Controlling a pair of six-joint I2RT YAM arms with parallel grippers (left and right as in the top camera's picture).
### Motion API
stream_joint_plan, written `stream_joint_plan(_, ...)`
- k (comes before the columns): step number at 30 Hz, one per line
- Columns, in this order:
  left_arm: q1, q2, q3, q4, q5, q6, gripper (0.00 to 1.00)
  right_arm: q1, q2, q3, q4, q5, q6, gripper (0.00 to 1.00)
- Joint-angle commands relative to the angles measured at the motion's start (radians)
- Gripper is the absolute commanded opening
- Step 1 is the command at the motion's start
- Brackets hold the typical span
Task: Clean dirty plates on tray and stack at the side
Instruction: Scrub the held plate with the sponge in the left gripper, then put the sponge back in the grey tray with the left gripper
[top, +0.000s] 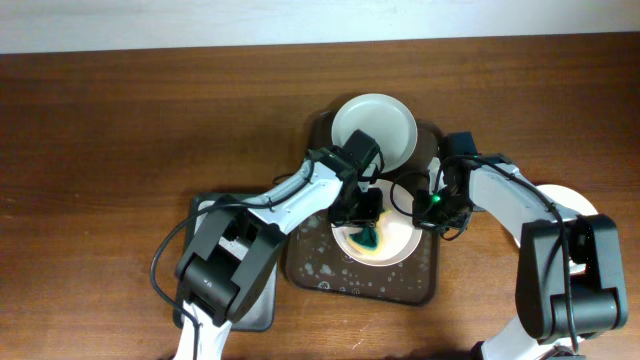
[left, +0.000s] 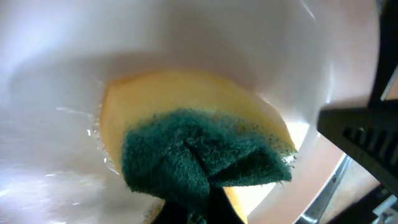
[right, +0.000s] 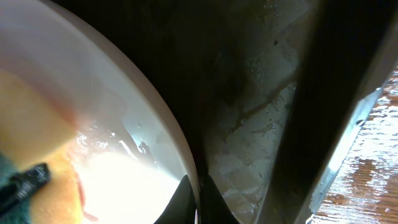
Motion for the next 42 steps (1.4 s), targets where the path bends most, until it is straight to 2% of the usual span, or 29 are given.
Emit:
stream_joint_plan(1,-0.066,0.043,-0.032,0.016,0.045,0.035,0.00,0.005,0.019,-0.007,0.011,0.058,0.023,0.04)
stream_joint_plan(3,-0.080,0.043,-0.032,-0.005,-0.008,0.066,0.00,0.005,0.019,-0.007,0.011,0.058,0.023,0.04)
stream_joint_plan(5,-0.073,0.043,-0.032,-0.117,-0.211,0.060,0.00,0.005,0.019,-0.007,0.011,0.058,0.023,0.04)
stream_joint_plan(6,-0.051,0.042,-0.032,-0.205,-0.393,0.024,0.00,0.005,0.019,-0.007,0.010,0.058,0.023,0.04)
stream_joint_plan(7,-0.029,0.042,-0.032,-0.246,-0.485,0.002,0.00,0.005,0.019,-0.007,0.009,0.058,0.023,0.04)
stream_joint_plan(9,0.021,0.040,-0.021,-0.280,-0.586,-0.003,0.00,0.005,0.019,-0.007,0.008,0.058,0.023,0.04)
stream_joint_plan(12,0.054,0.039,0.088,-0.370,-0.741,-0.026,0.00,0.005,0.019,-0.007,0.007,0.070,0.022,0.04)
stream_joint_plan(15,0.043,0.039,0.205,-0.440,-0.716,-0.026,0.00,0.005,0.019,-0.007,-0.002,0.072,0.022,0.04)
stream_joint_plan(17,0.045,0.034,0.333,-0.554,-0.614,-0.024,0.00,0.005,0.005,-0.007,-0.011,0.072,0.015,0.04)
stream_joint_plan(18,0.055,0.010,0.394,-0.623,-0.579,0.019,0.00,0.005,-0.020,-0.007,-0.019,0.072,0.011,0.04)
stream_joint_plan(20,0.113,-0.102,0.421,-0.713,-0.575,0.088,0.00,0.008,-0.107,-0.007,-0.044,0.074,-0.017,0.04)
stream_joint_plan(23,0.285,-0.284,0.402,-0.834,-0.571,0.132,0.00,0.040,-0.269,-0.007,-0.078,0.077,-0.061,0.04)
stream_joint_plan(24,0.316,-0.314,0.378,-0.835,-0.562,0.149,0.00,0.051,-0.294,-0.007,-0.082,0.090,-0.060,0.04)
stream_joint_plan(26,0.414,-0.454,0.137,-0.734,-0.497,0.171,0.00,0.094,-0.359,-0.007,-0.111,0.149,-0.059,0.04)
stream_joint_plan(27,0.465,-0.545,-0.083,-0.584,-0.457,0.193,0.00,0.105,-0.366,-0.007,-0.124,0.152,-0.056,0.04)
stream_joint_plan(29,0.550,-0.605,-0.374,-0.320,-0.379,0.193,0.01,0.105,-0.367,-0.007,-0.140,0.194,-0.035,0.04)
stream_joint_plan(31,0.572,-0.603,-0.541,-0.153,-0.335,0.192,0.01,0.105,-0.370,-0.007,-0.155,0.226,-0.030,0.04)
stream_joint_plan(33,0.571,-0.603,-0.588,-0.092,-0.339,0.193,0.02,0.105,-0.401,-0.004,-0.193,0.276,-0.029,0.04)
stream_joint_plan(34,0.571,-0.603,-0.588,-0.079,-0.339,0.192,0.13,0.105,-0.430,0.007,-0.218,0.325,0.005,0.04)
stream_joint_plan(35,0.571,-0.603,-0.587,-0.079,-0.339,0.192,0.42,0.107,-0.478,0.026,-0.250,0.387,0.020,0.04)
stream_joint_plan(36,0.571,-0.603,-0.588,-0.082,-0.339,0.192,0.57,0.119,-0.514,0.036,-0.266,0.422,0.019,0.04)
stream_joint_plan(37,0.571,-0.603,-0.588,-0.082,-0.339,0.192,0.93,0.144,-0.551,0.042,-0.274,0.471,0.019,0.04)
stream_joint_plan(38,0.571,-0.603,-0.588,-0.082,-0.339,0.192,1.00,0.198,-0.591,0.043,-0.274,0.547,0.020,0.04)
stream_joint_plan(42,0.571,-0.603,-0.588,-0.082,-0.339,0.192,1.00,0.459,-0.617,0.043,-0.279,0.920,0.104,0.04)
